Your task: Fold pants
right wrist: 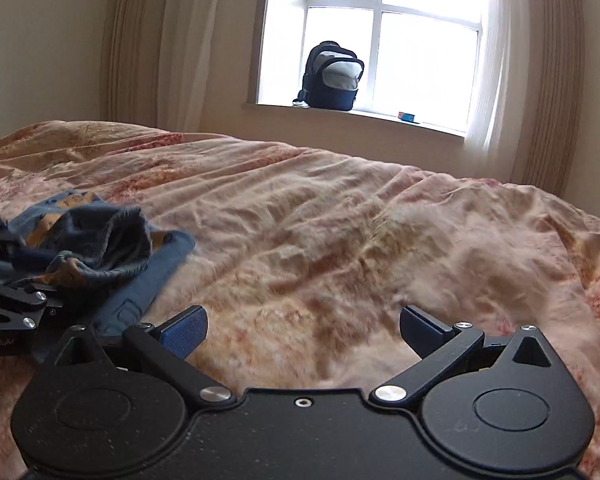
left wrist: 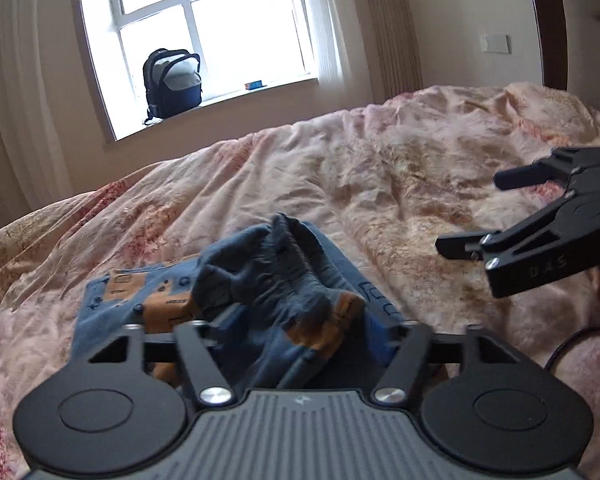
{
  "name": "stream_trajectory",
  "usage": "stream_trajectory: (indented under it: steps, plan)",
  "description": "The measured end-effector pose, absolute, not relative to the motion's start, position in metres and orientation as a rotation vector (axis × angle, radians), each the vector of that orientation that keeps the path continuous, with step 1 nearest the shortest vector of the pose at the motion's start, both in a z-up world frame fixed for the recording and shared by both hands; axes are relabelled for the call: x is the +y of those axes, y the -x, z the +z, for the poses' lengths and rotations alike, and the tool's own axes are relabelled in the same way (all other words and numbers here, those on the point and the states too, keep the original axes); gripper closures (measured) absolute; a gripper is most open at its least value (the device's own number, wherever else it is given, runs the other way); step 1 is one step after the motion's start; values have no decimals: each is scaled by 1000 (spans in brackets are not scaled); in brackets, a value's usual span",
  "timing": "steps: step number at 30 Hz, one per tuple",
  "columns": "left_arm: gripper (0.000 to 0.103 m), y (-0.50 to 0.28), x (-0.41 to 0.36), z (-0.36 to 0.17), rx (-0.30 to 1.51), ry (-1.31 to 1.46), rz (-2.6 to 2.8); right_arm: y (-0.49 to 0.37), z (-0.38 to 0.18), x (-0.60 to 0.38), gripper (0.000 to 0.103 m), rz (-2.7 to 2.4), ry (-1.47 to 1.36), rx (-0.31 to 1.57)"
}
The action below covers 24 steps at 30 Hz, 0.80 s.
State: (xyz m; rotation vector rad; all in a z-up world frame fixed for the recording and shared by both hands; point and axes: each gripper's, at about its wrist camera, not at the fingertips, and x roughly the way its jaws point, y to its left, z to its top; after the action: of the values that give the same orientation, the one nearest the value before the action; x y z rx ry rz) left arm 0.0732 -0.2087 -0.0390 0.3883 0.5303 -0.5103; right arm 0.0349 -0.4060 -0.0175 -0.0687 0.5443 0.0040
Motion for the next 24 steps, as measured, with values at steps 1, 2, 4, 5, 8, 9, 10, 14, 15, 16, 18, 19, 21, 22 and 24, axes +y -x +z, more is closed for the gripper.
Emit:
stream_trajectory:
  steps: [1,2,4,5,8,9,10,14,15,16,18,19,21,22,24]
  plan:
    - [24,-72,-205,-34,517,-380,-501,-36,-18,-404,1,18,74,545]
    - [21,-72,-201,-31,509,-376,-492,-39,-17,-401,1,30,78,541]
    - [20,-75,-195,-29,516,-388,-476,-44,-11,-397,1,59,77,526]
    - [21,-76,-193,-32,527,-410,-475,-46,-9,-394,1,71,73,520]
    - [38,-72,-188,-43,549,-475,-490,-50,-5,-388,1,101,38,525]
    - [38,-70,-186,-44,545,-479,-496,-51,-5,-386,1,114,17,531]
    - [38,-67,-185,-43,536,-478,-502,-52,-4,-385,1,131,-5,539]
    - [45,-60,-187,-40,526,-501,-537,-64,3,-371,1,206,6,552]
    - [47,-59,-187,-41,525,-508,-550,-69,6,-367,1,221,8,559]
    - [47,-59,-189,-42,526,-517,-553,-76,9,-364,1,240,-6,564]
    - [49,-59,-189,-42,532,-522,-551,-90,13,-357,1,289,-56,588]
    - [49,-60,-189,-42,536,-515,-551,-97,12,-354,1,311,-84,602]
    - [51,-61,-188,-40,545,-499,-550,-110,10,-350,1,346,-136,624]
    - [52,-62,-188,-40,548,-494,-548,-116,8,-349,1,363,-160,635]
    - [61,-62,-188,-40,553,-497,-541,-125,6,-351,9,380,-212,642]
